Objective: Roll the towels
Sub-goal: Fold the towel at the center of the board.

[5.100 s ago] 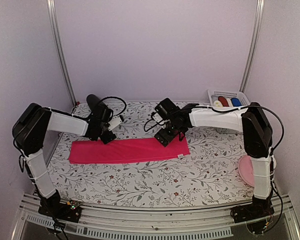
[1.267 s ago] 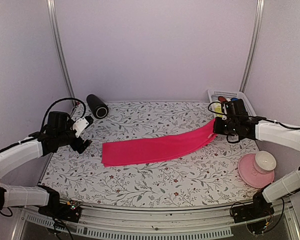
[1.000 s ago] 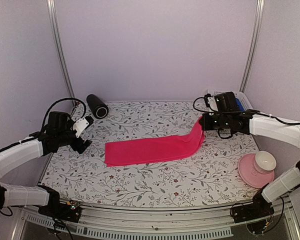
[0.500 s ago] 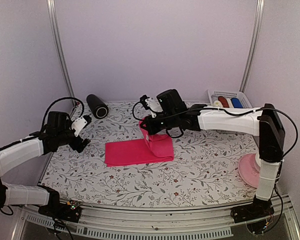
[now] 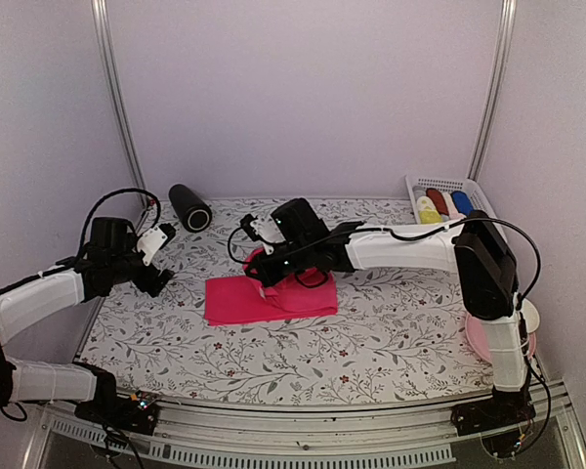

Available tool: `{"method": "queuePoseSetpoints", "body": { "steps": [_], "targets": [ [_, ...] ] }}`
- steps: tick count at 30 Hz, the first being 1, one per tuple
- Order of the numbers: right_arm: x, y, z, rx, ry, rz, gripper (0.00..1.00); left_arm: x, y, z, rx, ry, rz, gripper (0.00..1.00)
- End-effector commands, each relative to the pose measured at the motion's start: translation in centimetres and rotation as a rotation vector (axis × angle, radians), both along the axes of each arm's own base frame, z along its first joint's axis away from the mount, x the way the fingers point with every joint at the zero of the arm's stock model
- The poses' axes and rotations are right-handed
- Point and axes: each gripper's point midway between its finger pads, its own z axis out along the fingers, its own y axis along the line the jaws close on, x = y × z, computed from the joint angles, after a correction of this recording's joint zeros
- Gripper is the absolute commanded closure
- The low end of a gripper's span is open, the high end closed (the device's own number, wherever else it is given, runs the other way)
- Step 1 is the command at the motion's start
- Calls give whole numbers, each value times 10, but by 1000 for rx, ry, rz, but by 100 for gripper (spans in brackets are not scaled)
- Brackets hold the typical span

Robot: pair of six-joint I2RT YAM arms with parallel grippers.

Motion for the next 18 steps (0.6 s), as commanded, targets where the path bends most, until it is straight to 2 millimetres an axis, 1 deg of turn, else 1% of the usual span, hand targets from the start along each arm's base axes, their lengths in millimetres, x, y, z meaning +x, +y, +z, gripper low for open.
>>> {"method": "queuePoseSetpoints", "body": {
  "steps": [1, 4, 7, 12, 18],
  "targets": [
    [-6, 19, 25, 83, -14, 63, 97, 3, 3, 5, -19, -15, 15, 3],
    [-13, 23, 25, 97, 4, 98, 97, 3, 3, 4, -20, -14, 15, 3],
    [-9, 25, 22, 91, 1, 87, 97, 3, 3, 4, -21, -11, 16, 3],
    [-1, 30, 4, 67, 2, 59, 97, 3, 3, 3, -21, -7, 15, 3],
    [-2, 43, -13, 69, 22, 74, 96, 3, 2, 2, -23, -4, 10, 3]
  ]
}}
